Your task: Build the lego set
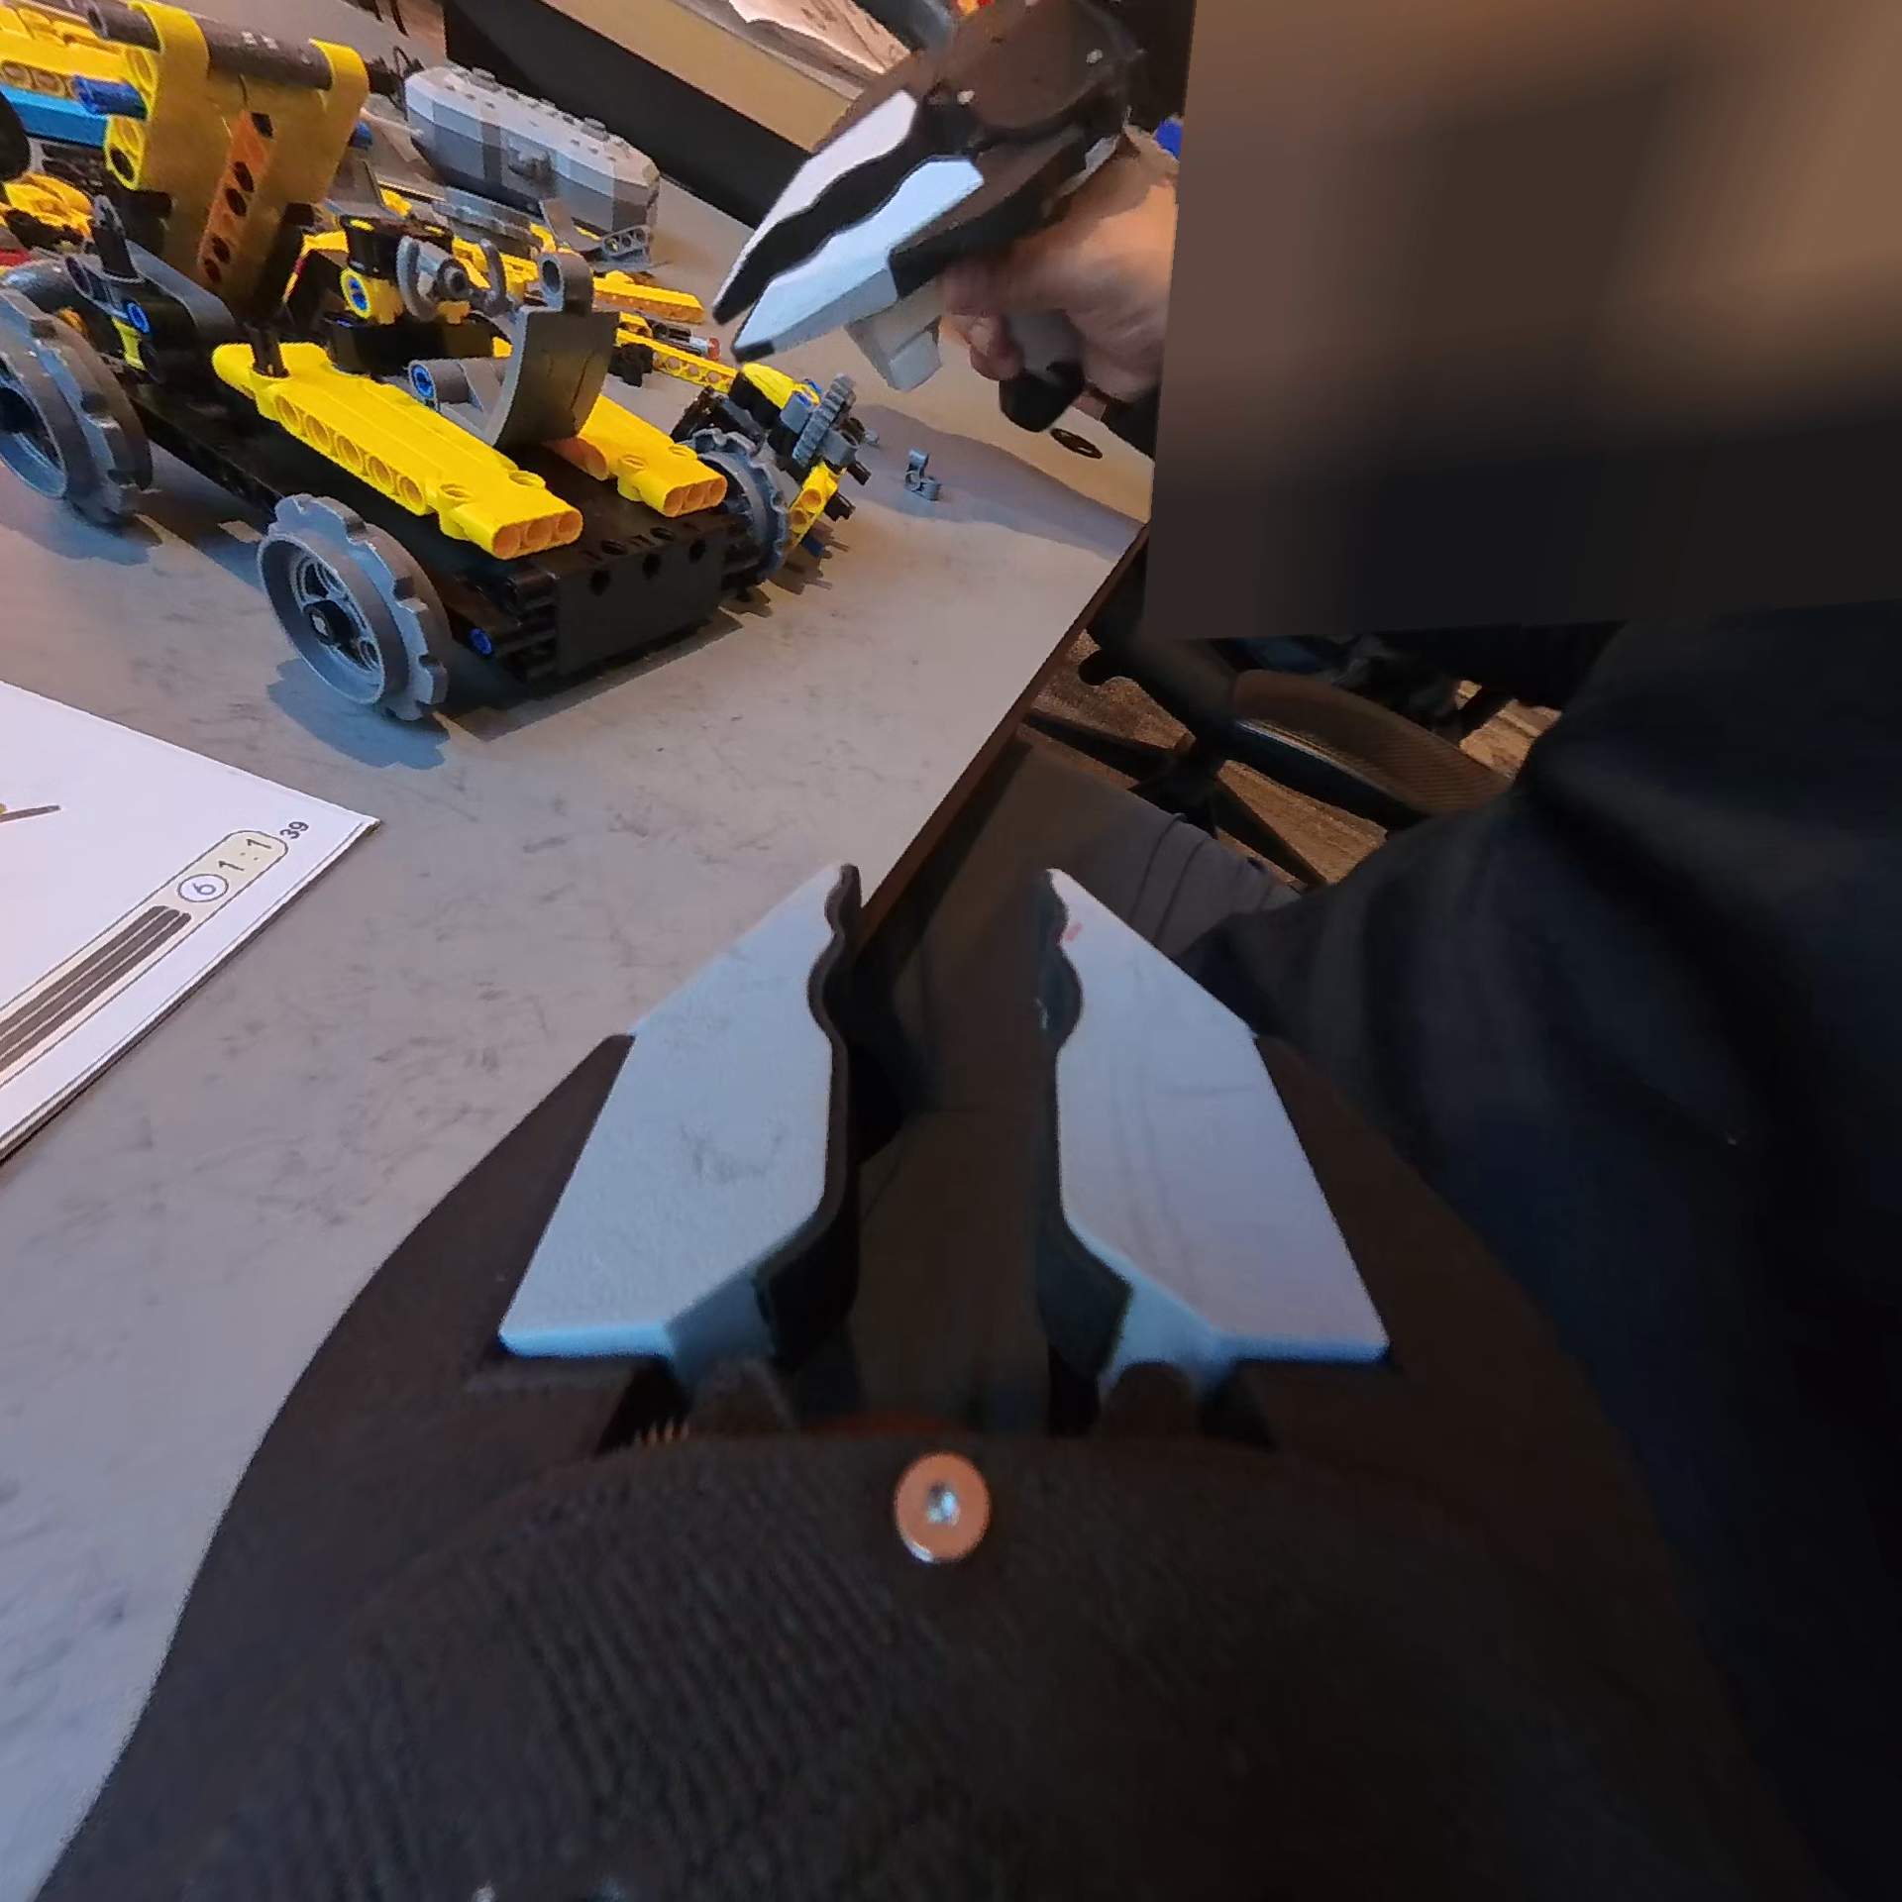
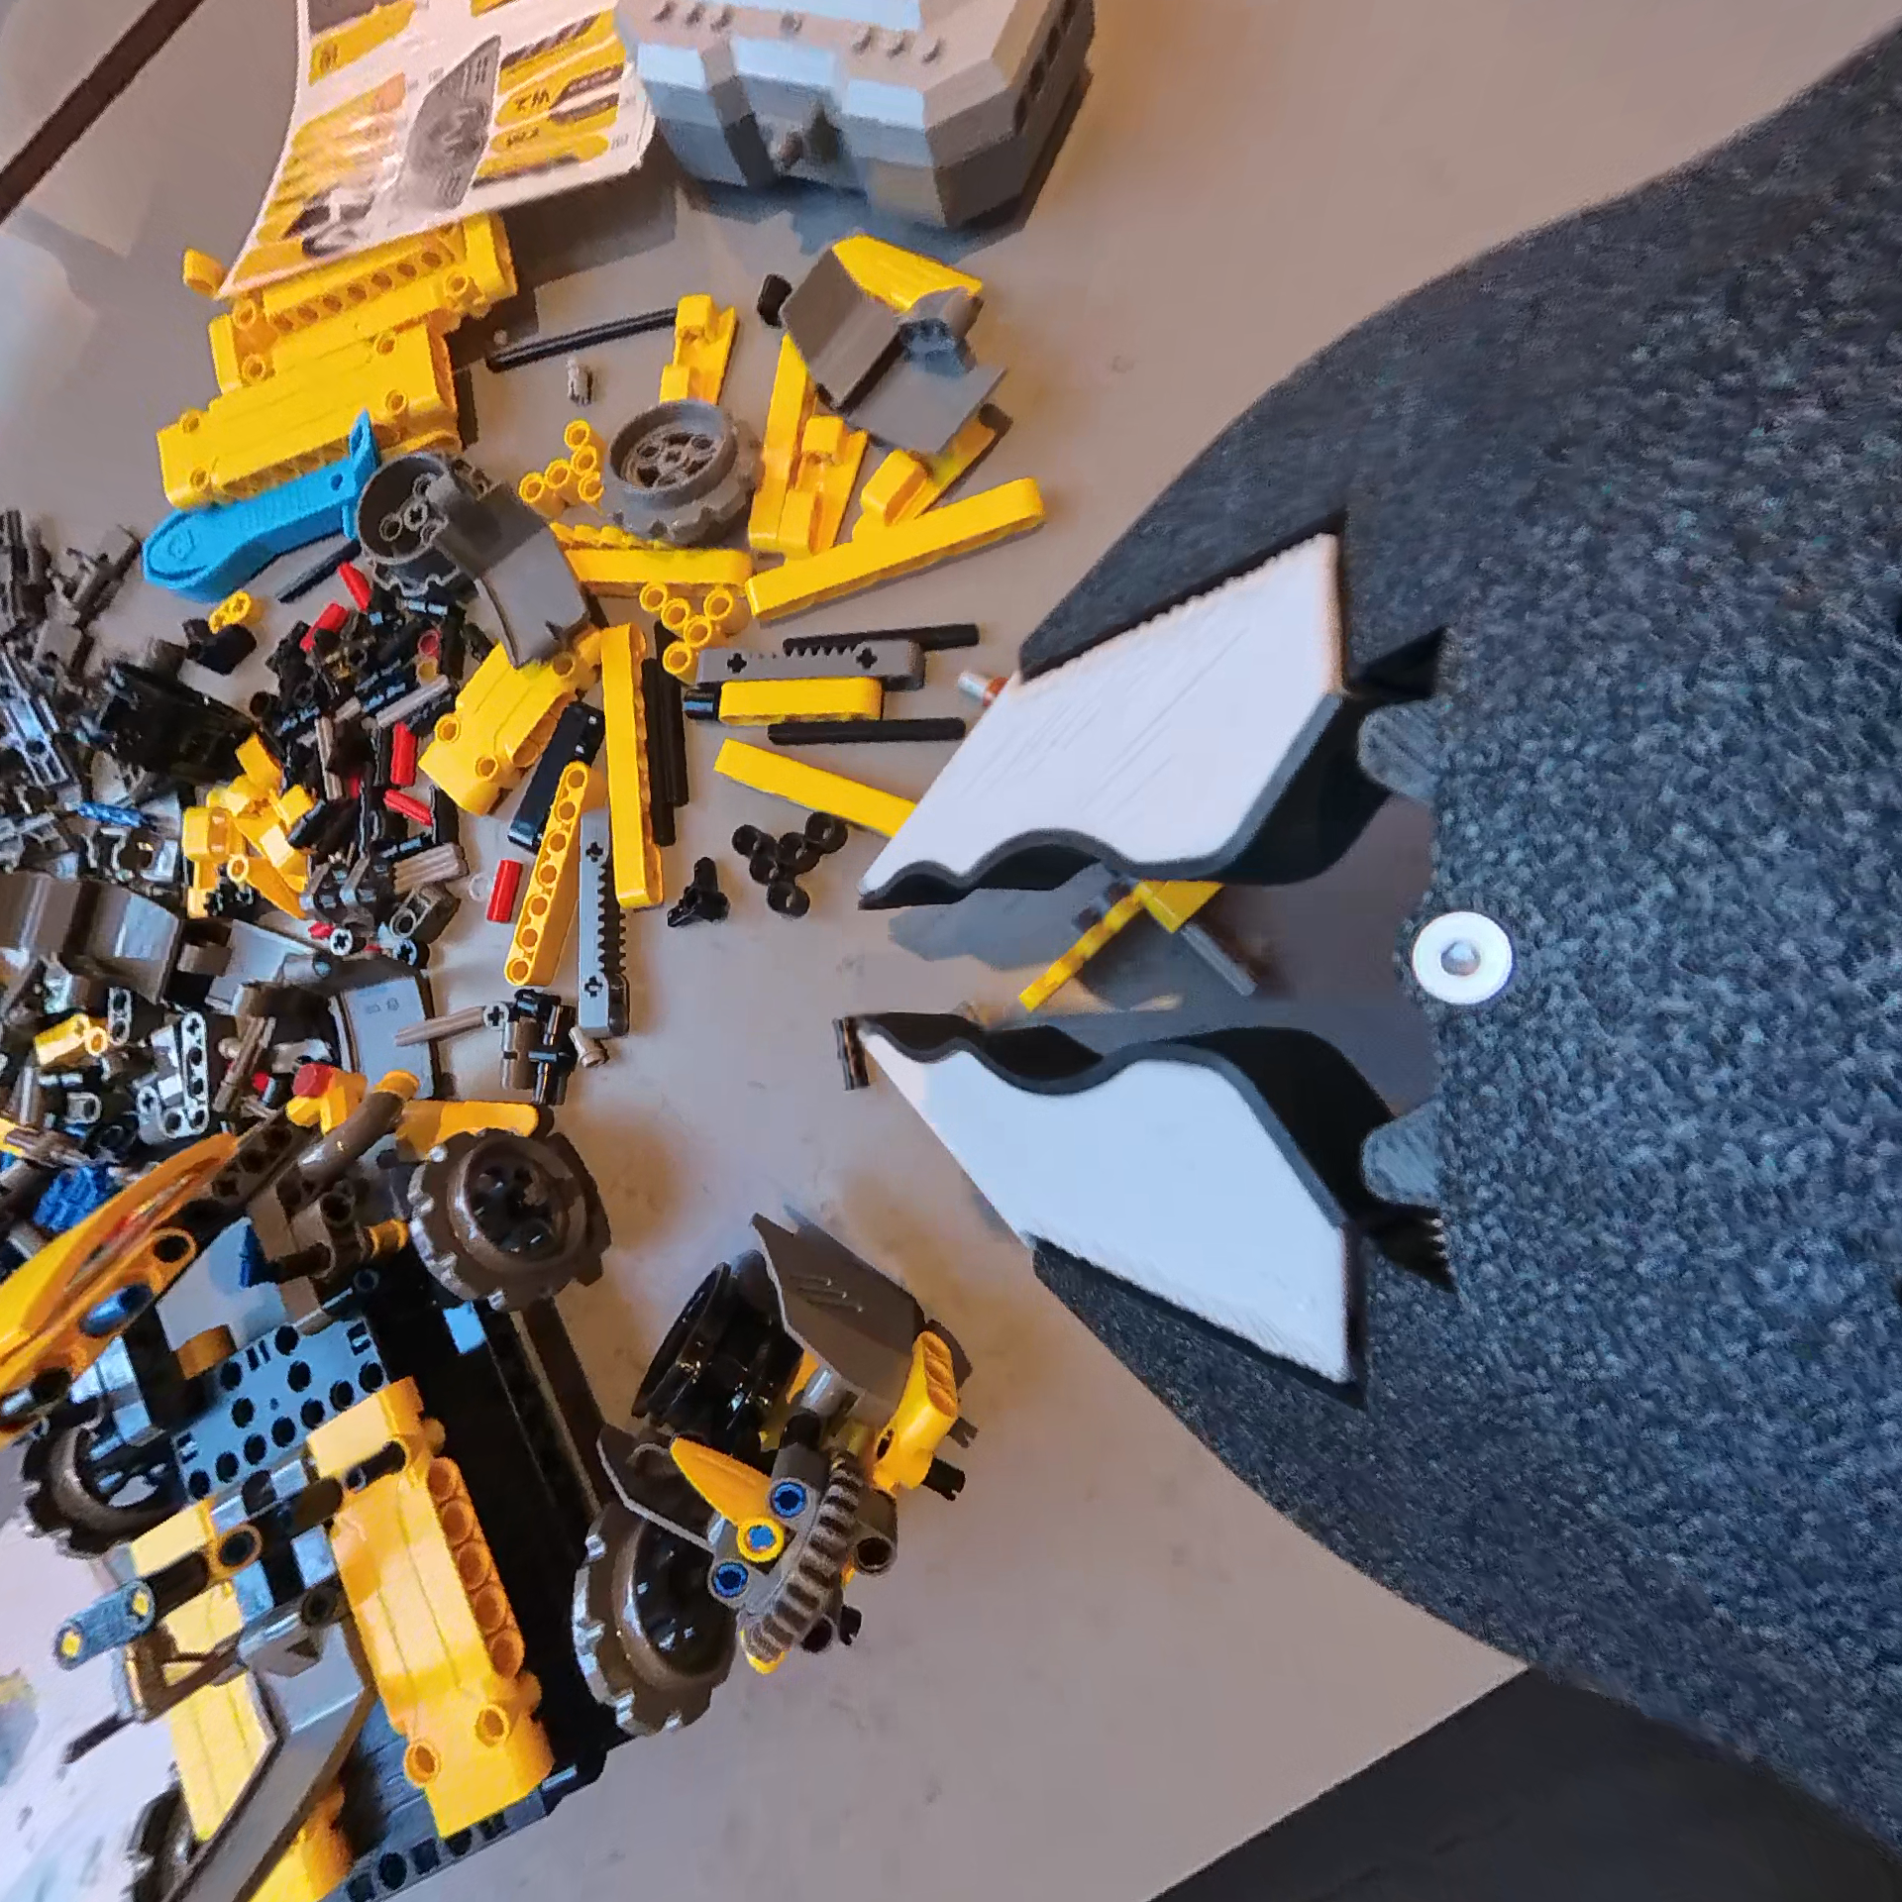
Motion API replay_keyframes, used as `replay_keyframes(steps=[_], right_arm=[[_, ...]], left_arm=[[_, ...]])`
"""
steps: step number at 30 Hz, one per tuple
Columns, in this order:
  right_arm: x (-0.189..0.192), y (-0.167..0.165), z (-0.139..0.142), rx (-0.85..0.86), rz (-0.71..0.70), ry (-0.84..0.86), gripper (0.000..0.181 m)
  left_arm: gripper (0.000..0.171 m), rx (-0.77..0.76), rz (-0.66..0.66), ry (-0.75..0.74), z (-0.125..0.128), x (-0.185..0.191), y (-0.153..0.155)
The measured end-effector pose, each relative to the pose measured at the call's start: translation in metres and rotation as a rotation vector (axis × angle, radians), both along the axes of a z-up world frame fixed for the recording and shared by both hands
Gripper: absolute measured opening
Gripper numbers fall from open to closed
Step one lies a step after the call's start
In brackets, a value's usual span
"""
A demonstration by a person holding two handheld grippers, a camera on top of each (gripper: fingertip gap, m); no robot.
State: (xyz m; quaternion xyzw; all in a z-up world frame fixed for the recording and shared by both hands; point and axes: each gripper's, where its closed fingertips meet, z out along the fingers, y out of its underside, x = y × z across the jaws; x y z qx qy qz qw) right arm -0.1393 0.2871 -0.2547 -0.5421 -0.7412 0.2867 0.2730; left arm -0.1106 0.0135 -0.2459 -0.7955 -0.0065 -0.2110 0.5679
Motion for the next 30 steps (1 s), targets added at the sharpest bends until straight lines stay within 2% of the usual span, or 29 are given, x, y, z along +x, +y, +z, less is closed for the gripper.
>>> replay_keyframes(steps=[6,12,15,21,27,30], right_arm=[[-0.005,-0.017,-0.011,0.039,0.130,-0.071,0.020],[-0.008,-0.020,-0.024,0.004,0.181,-0.156,0.021],[-0.008,-0.023,-0.024,-0.009,0.209,-0.156,0.004],[-0.003,-0.024,-0.021,-0.011,0.209,-0.138,0.004],[0.001,-0.023,0.000,-0.112,0.178,-0.066,0.002],[0.007,-0.017,0.002,-0.117,0.153,-0.064,0.008]], left_arm=[[0.032,-0.010,0.000,0.003,-0.002,0.000,0.001],[0.033,-0.016,-0.010,0.003,-0.004,0.002,0.001],[0.033,-0.018,-0.013,0.006,-0.004,0.002,0.002],[0.033,-0.031,-0.020,0.019,-0.008,0.004,0.004],[0.033,-0.042,-0.028,0.053,-0.010,0.009,0.005],[0.033,-0.052,-0.030,0.070,-0.013,0.010,0.005]])
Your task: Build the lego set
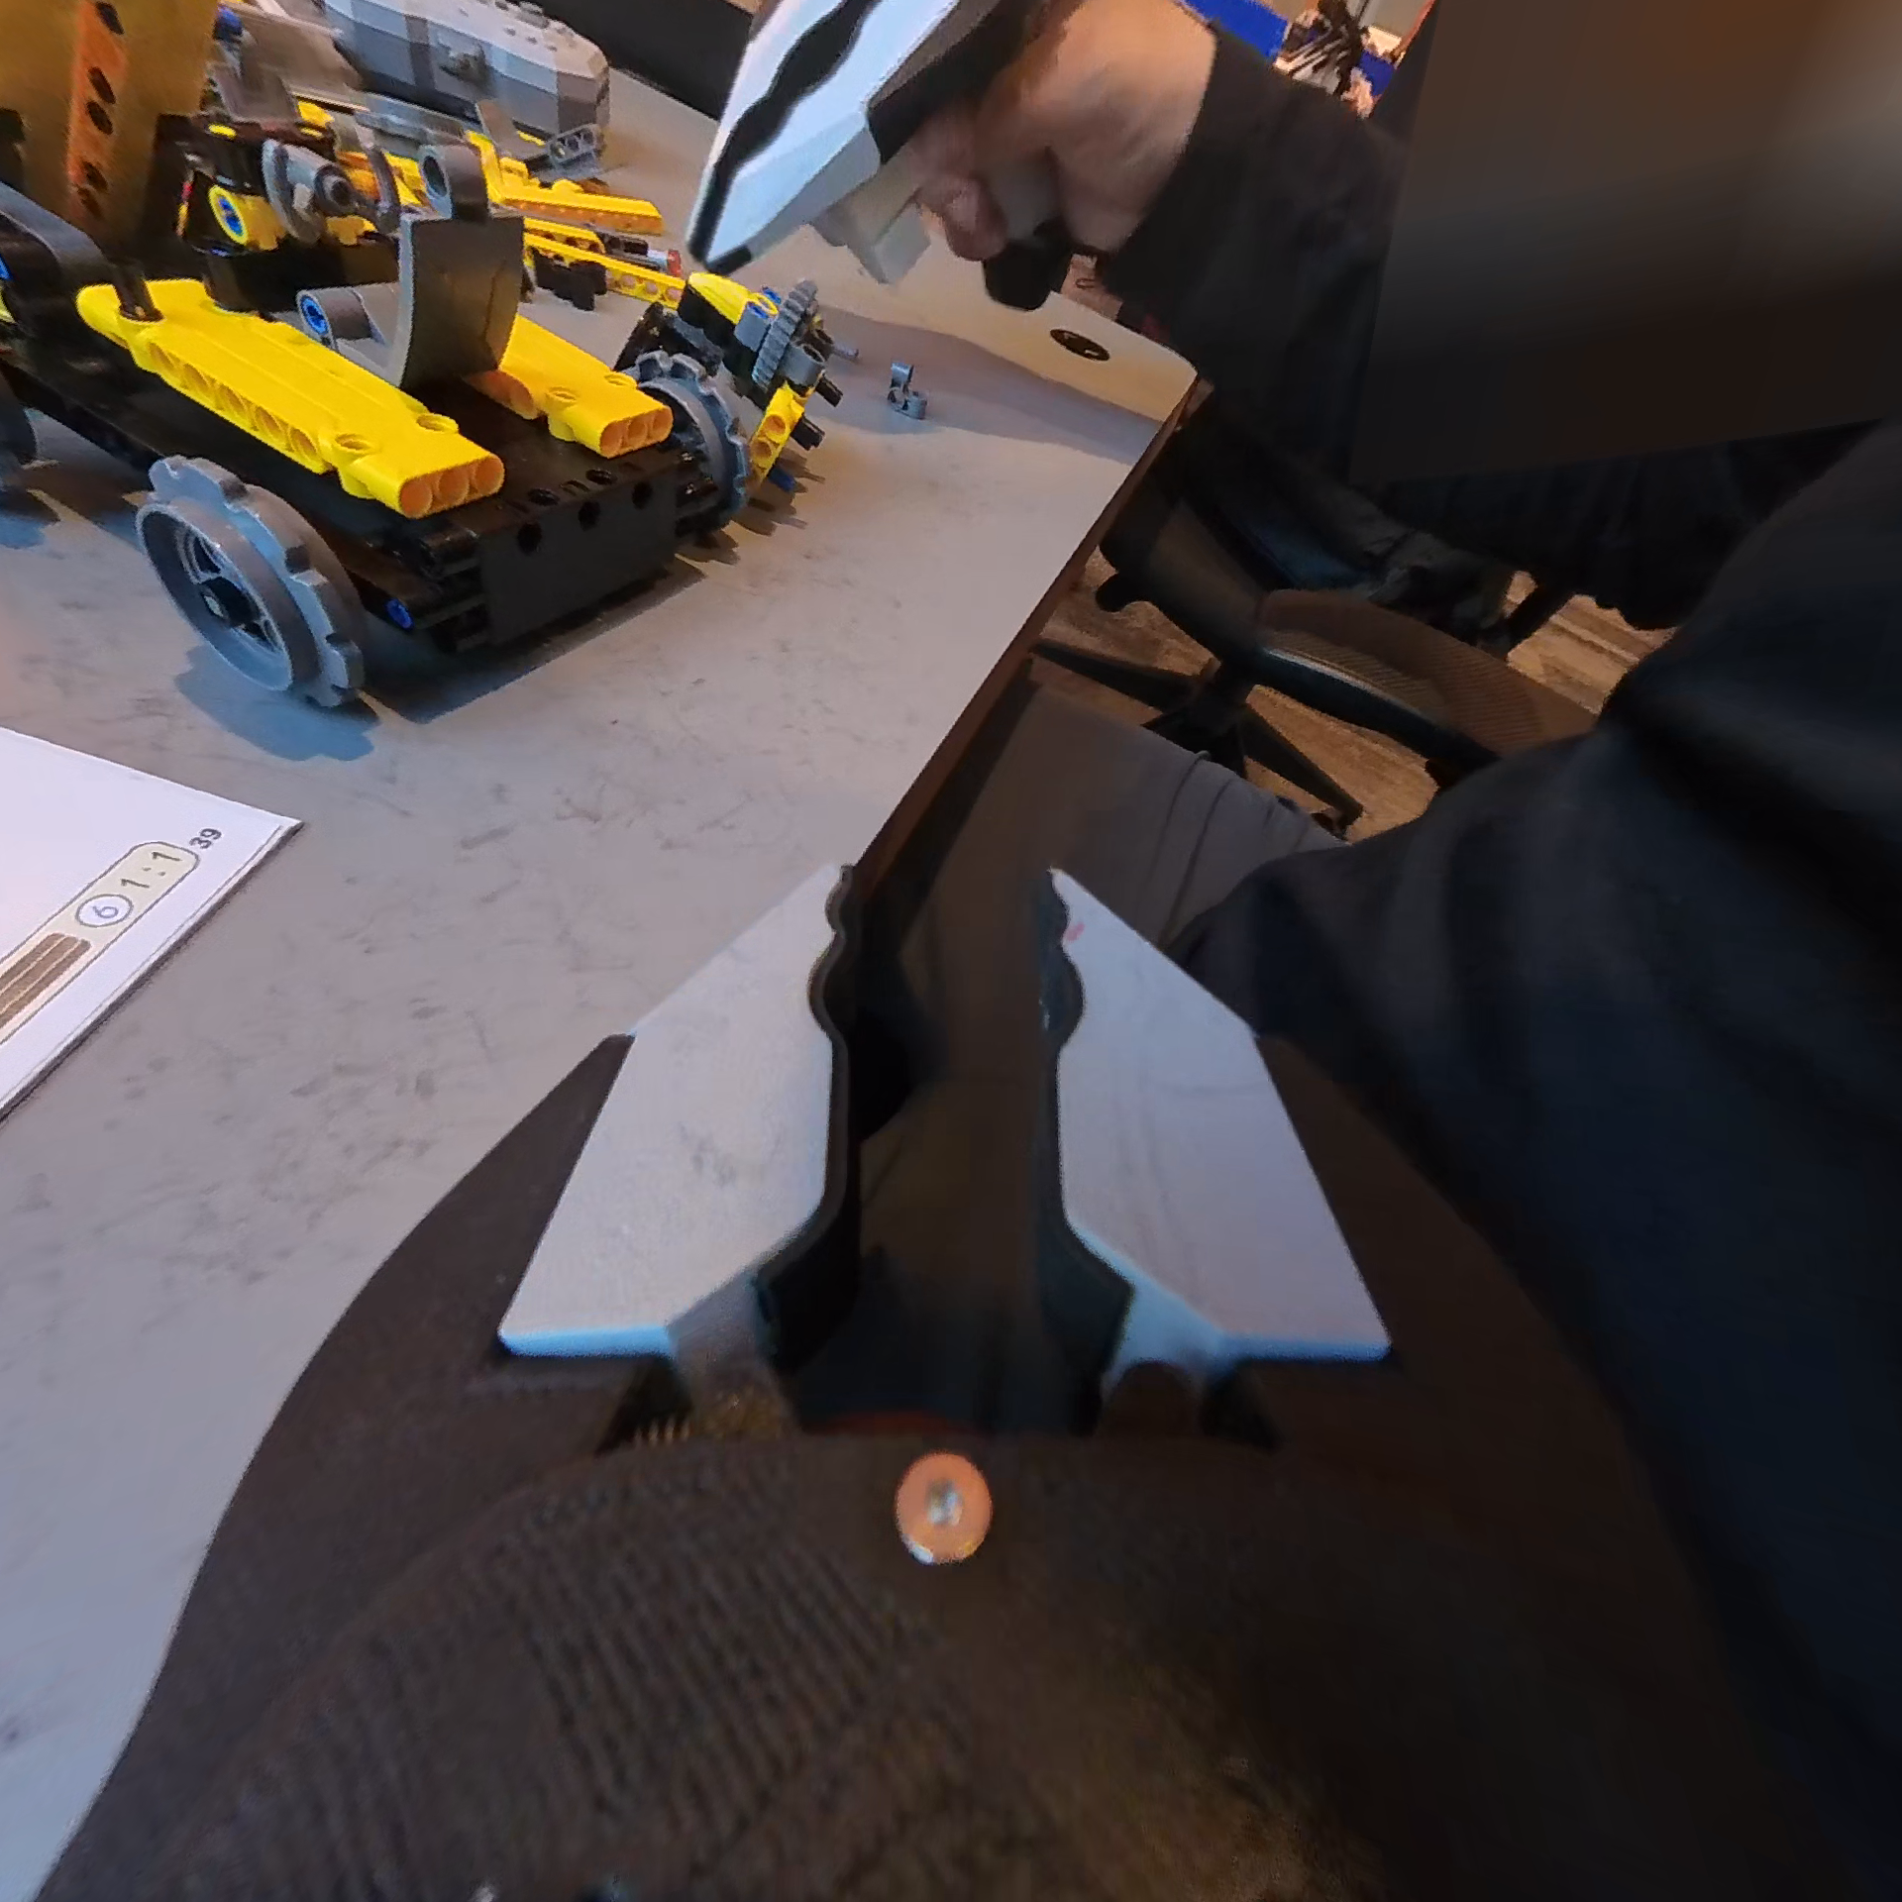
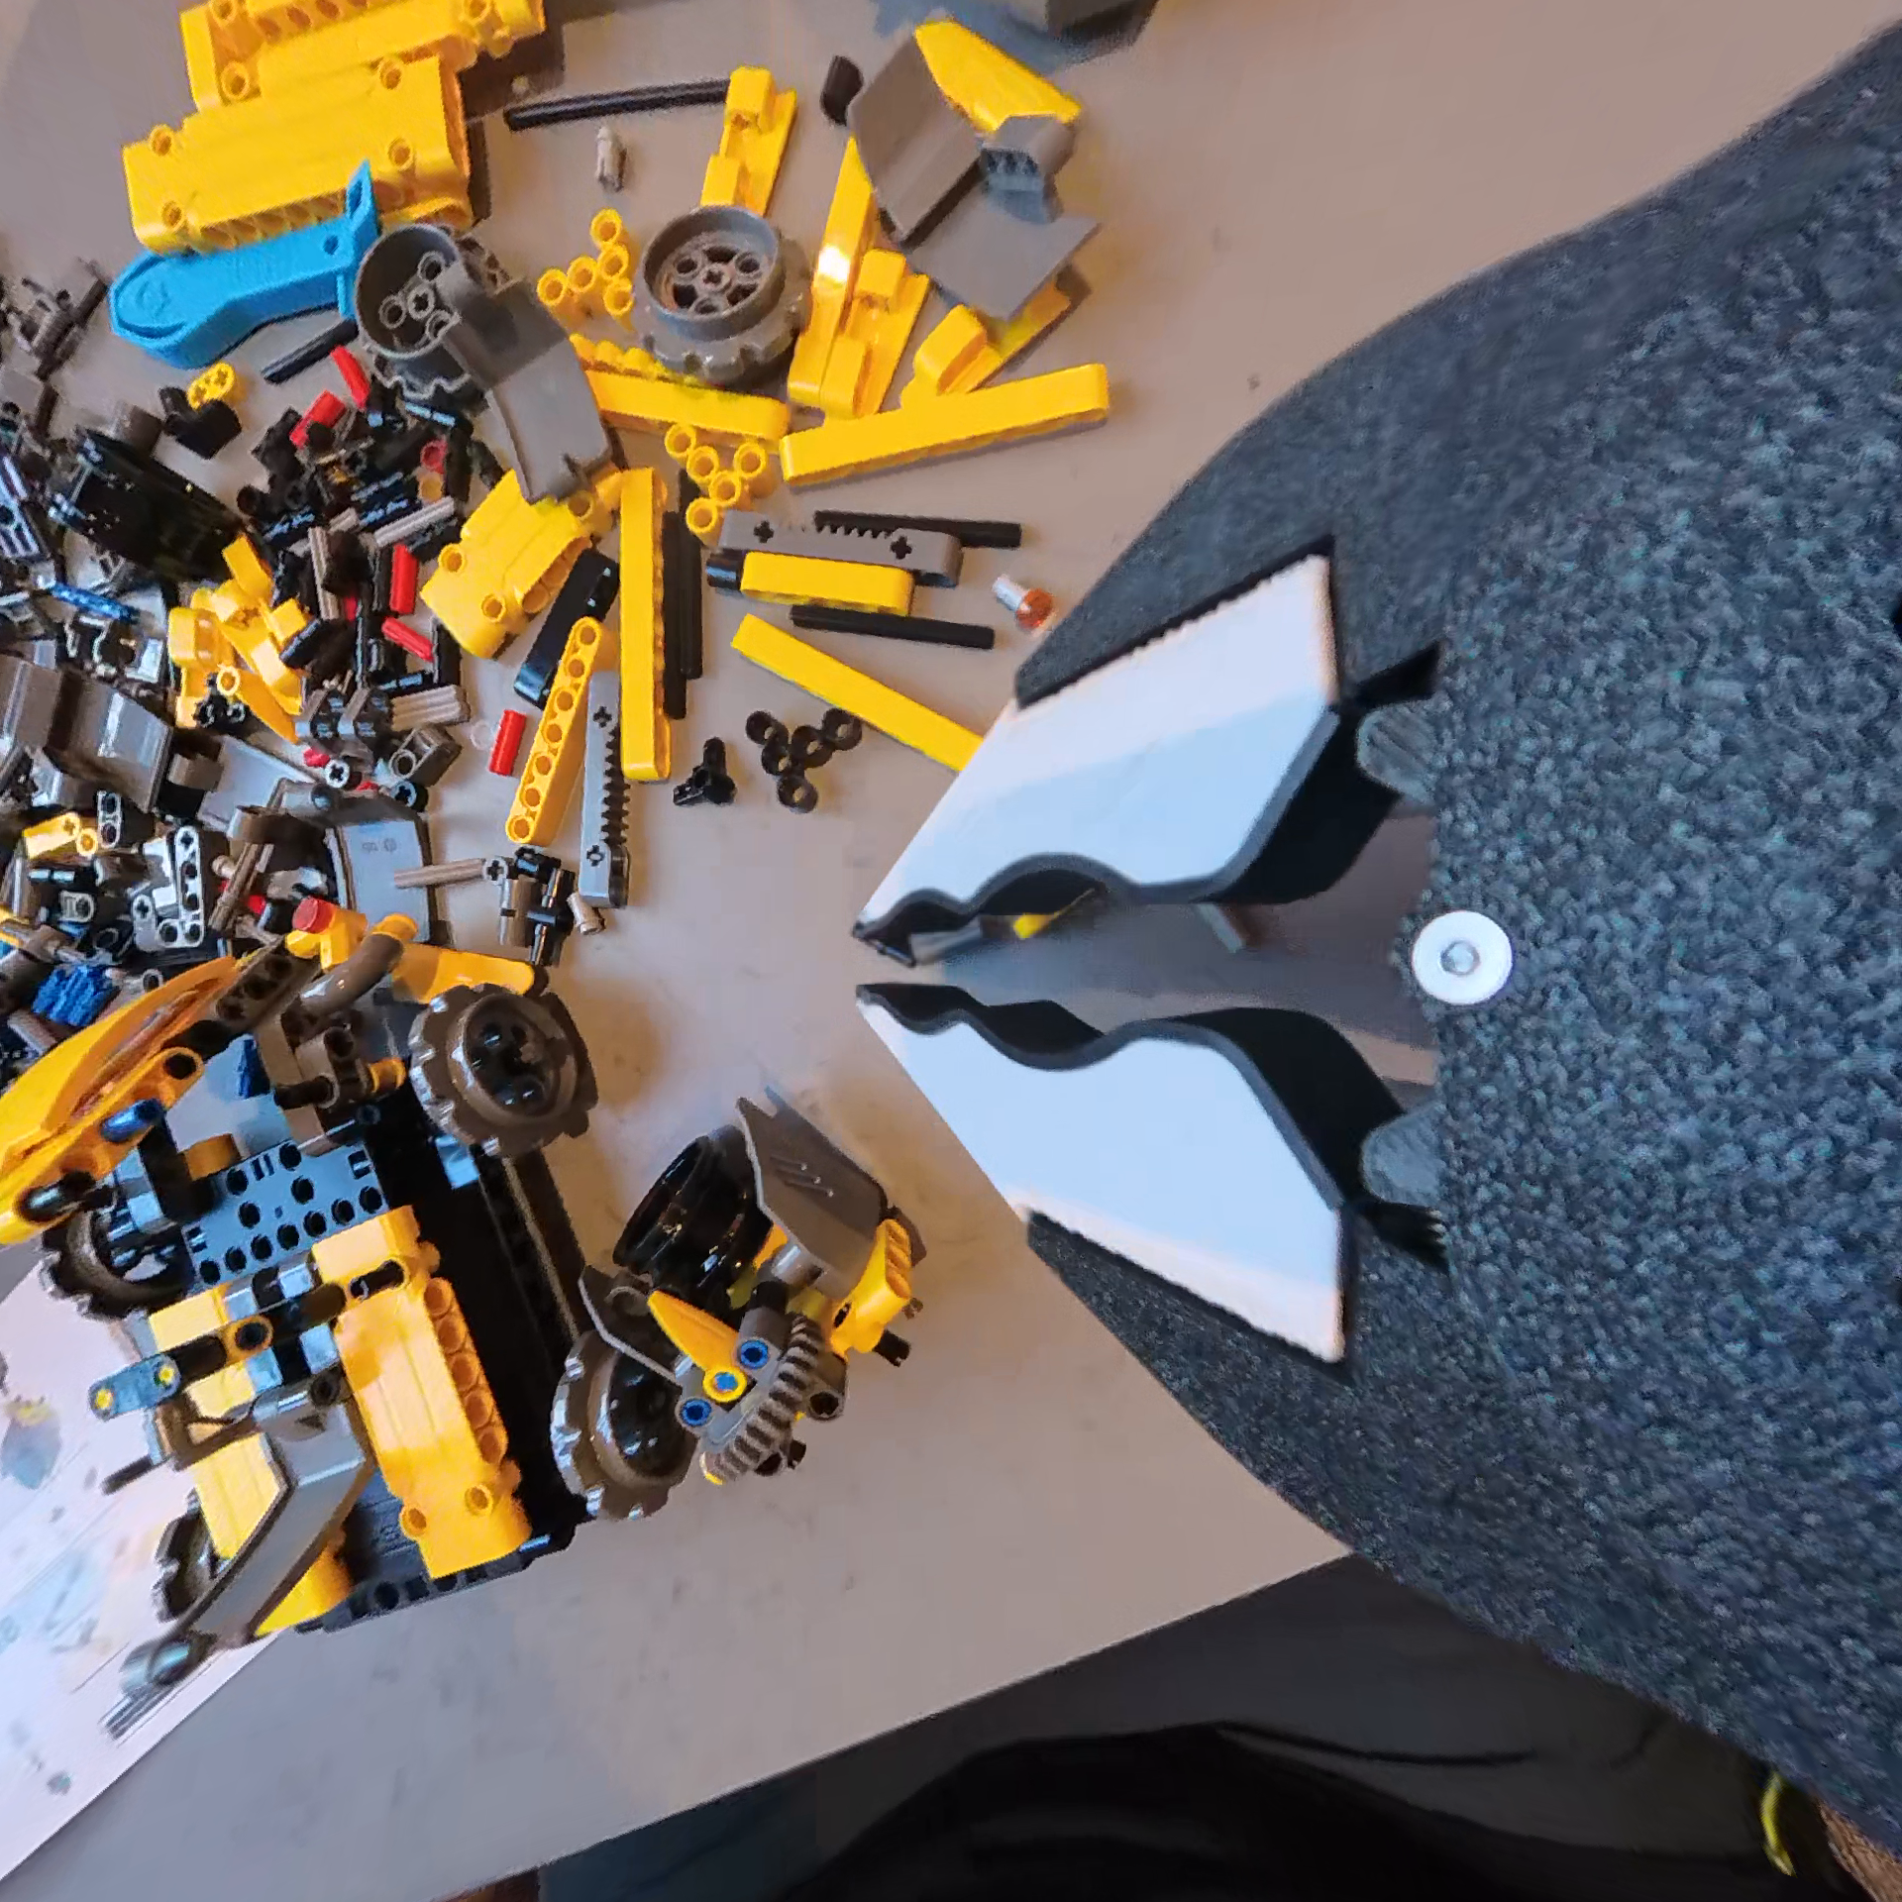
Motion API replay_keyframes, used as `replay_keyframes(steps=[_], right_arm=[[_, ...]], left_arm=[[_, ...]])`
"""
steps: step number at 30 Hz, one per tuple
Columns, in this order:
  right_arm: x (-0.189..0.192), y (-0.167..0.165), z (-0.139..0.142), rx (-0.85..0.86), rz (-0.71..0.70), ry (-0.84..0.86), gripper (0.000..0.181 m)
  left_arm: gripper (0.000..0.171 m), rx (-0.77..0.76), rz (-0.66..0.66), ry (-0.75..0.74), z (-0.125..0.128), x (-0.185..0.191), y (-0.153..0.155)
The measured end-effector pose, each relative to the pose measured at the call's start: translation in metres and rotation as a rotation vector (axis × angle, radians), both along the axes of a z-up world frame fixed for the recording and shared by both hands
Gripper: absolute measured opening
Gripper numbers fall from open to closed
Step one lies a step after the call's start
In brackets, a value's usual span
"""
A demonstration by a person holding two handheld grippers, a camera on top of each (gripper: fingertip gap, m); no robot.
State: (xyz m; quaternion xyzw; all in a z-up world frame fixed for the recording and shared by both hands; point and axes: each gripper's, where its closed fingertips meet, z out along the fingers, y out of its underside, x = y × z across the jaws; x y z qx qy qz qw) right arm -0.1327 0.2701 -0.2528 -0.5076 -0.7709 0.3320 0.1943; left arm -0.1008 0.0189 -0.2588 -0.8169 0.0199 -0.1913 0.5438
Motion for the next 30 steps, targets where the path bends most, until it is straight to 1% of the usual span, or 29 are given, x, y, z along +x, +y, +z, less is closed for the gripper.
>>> replay_keyframes(steps=[3,6,12,13,18,21,23,25,27,30], right_arm=[[0.003,0.004,-0.002,0.014,-0.014,-0.009,0.009],[0.000,0.001,-0.009,0.000,-0.030,-0.052,0.015],[-0.006,-0.002,-0.027,0.094,-0.037,-0.096,0.014],[-0.007,-0.005,-0.027,0.088,-0.030,-0.095,0.005],[-0.005,-0.008,-0.024,0.108,-0.009,-0.080,0.004],[0.000,-0.016,-0.007,0.069,0.006,-0.025,0.004],[0.005,-0.026,0.012,-0.007,0.008,0.034,0.004],[0.008,-0.039,0.035,-0.151,0.003,0.113,0.004],[0.010,-0.059,0.062,-0.400,-0.006,0.196,0.004],[0.015,-0.083,0.088,-0.735,-0.012,0.234,0.004]], left_arm=[[0.032,-0.008,0.000,0.012,-0.002,0.000,0.001],[0.032,-0.010,-0.004,0.019,-0.003,0.002,0.001],[0.032,-0.022,-0.004,0.044,-0.005,0.002,0.000],[0.032,-0.021,-0.004,0.043,-0.005,0.002,0.000],[0.032,-0.014,-0.005,0.036,-0.004,0.002,0.001],[0.029,0.016,0.020,0.054,0.002,-0.001,0.005],[0.029,0.038,0.068,0.090,0.007,-0.008,0.012],[0.032,0.059,0.104,0.162,0.015,-0.011,0.024],[0.033,0.097,0.128,0.280,0.030,-0.012,0.041],[0.029,0.217,0.151,0.447,0.069,-0.012,0.076]])
